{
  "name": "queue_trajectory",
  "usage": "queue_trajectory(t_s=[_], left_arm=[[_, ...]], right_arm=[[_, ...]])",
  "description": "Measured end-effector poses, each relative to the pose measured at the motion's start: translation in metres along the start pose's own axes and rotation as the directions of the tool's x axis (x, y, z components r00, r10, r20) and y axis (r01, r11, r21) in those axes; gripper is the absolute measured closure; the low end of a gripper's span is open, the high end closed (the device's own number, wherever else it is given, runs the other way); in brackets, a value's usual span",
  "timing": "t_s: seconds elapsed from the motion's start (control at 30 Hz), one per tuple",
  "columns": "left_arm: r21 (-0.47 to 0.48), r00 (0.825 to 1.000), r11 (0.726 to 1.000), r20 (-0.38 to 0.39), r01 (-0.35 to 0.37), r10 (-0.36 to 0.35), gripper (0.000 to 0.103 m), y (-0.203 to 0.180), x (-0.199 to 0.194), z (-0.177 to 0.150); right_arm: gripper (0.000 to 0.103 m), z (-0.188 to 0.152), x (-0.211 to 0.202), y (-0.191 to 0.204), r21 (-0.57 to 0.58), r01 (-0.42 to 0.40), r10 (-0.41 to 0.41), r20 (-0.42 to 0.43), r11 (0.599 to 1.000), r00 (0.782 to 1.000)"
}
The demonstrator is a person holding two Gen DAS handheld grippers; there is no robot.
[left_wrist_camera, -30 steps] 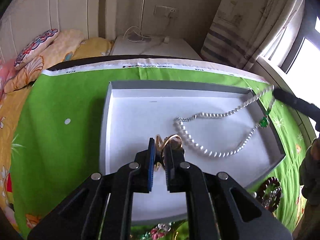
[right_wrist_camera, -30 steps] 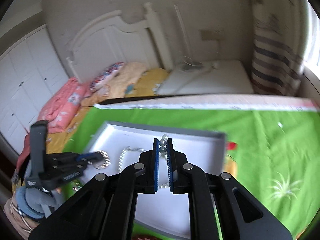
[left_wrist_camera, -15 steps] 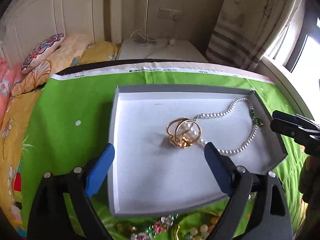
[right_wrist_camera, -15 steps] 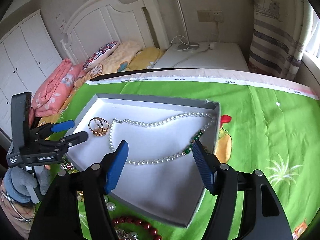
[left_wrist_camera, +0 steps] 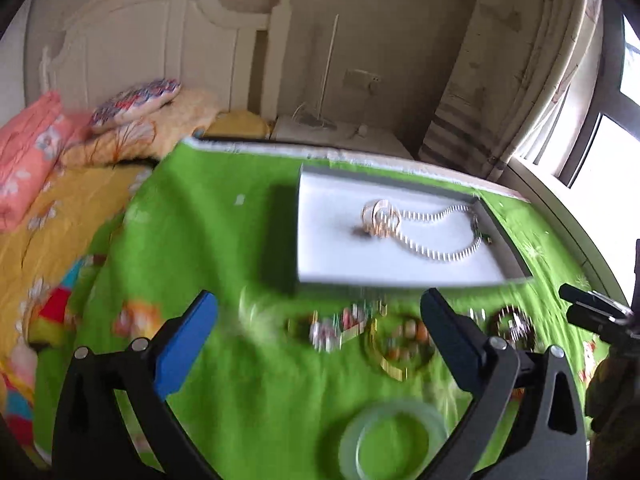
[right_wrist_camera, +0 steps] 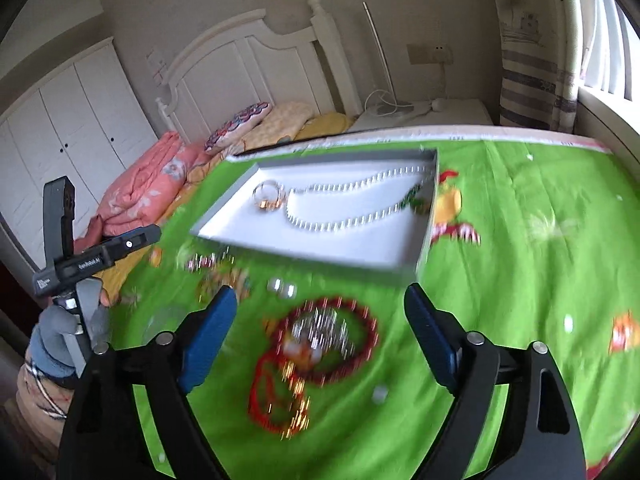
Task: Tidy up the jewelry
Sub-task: 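Grasp the pale jade bangle rim with the left gripper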
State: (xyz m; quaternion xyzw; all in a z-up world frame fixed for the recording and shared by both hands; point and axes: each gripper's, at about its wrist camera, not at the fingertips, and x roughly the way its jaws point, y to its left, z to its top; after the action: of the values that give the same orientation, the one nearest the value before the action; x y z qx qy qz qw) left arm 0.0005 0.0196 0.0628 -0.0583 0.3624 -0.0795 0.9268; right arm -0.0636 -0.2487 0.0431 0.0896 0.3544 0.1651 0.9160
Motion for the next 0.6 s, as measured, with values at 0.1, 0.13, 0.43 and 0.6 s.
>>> queue_trajectory(t_s=[0.1, 0.13, 0.43, 0.6], left_arm=[[-0.017, 1.0, 1.0, -0.028, 0.006, -0.006, 0.002, 0.004, -0.012, -0.026], [-0.023, 0.999, 1.0, -0.035, 0.01, -0.01, 0.002, 0.006, -0.016, -0.036], [-0.032, 0.995, 0.998, -0.081, 0.059, -0.062, 0.002, 0.005, -0.03, -0.084], [0.013, 0.992, 0.998, -0.108, 0.06, -0.058, 0.003, -0.005, -0.023, -0.085]], right_arm=[[0.019, -0.018, 0.002, 0.009, -0.016, 0.009, -0.009, -0.028, 1.0, 1.0], [0.019, -0.023, 0.002, 0.011, -0.023, 0.015, -0.016, -0.032, 1.0, 0.999], [0.019, -0.034, 0.0, 0.025, -0.085, 0.028, -0.027, 0.013, 0.996, 1.0], [0.019, -0.035, -0.019, 0.007, -0.014, -0.089, 0.09, 0.1, 0.996, 0.991]])
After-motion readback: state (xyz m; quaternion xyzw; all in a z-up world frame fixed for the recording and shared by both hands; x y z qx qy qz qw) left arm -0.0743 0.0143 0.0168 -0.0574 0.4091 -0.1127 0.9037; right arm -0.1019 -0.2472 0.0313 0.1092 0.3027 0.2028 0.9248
